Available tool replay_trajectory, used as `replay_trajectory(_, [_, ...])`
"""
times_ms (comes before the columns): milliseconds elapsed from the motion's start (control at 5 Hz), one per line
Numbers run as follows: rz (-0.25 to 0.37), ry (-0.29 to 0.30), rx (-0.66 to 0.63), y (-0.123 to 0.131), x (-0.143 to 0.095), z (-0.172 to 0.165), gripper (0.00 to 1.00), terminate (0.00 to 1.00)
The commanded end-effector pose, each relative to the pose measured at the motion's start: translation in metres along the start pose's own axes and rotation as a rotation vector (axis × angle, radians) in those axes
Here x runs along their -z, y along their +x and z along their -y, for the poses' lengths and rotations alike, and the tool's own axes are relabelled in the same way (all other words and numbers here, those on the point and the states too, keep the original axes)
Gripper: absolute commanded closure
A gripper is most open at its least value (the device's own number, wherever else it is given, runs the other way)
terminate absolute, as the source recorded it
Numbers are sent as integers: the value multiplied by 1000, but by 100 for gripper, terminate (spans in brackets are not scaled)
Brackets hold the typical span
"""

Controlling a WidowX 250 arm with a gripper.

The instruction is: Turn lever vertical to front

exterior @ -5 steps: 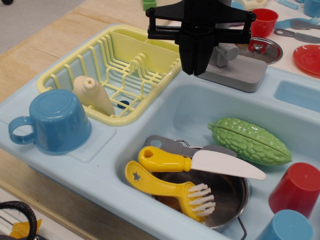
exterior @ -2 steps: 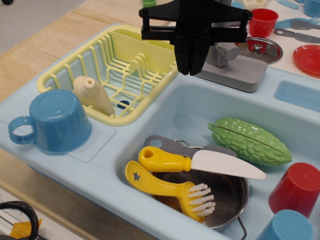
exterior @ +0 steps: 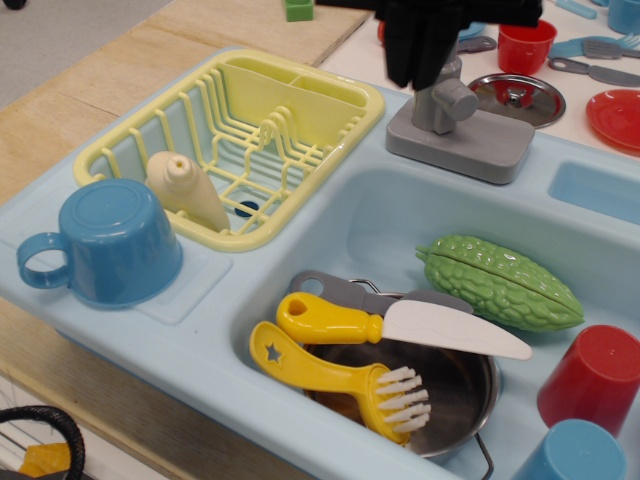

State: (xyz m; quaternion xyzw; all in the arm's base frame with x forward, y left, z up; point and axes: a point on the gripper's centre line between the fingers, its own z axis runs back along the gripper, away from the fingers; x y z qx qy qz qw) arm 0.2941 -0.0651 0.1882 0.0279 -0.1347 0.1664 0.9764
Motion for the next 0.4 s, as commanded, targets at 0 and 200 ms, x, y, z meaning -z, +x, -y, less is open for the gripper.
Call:
replay_trajectory(0, [18, -75, 0, 16, 7, 7, 100, 0])
replay_trajectory(200, [-1, -159, -93, 2, 32, 2, 100, 100])
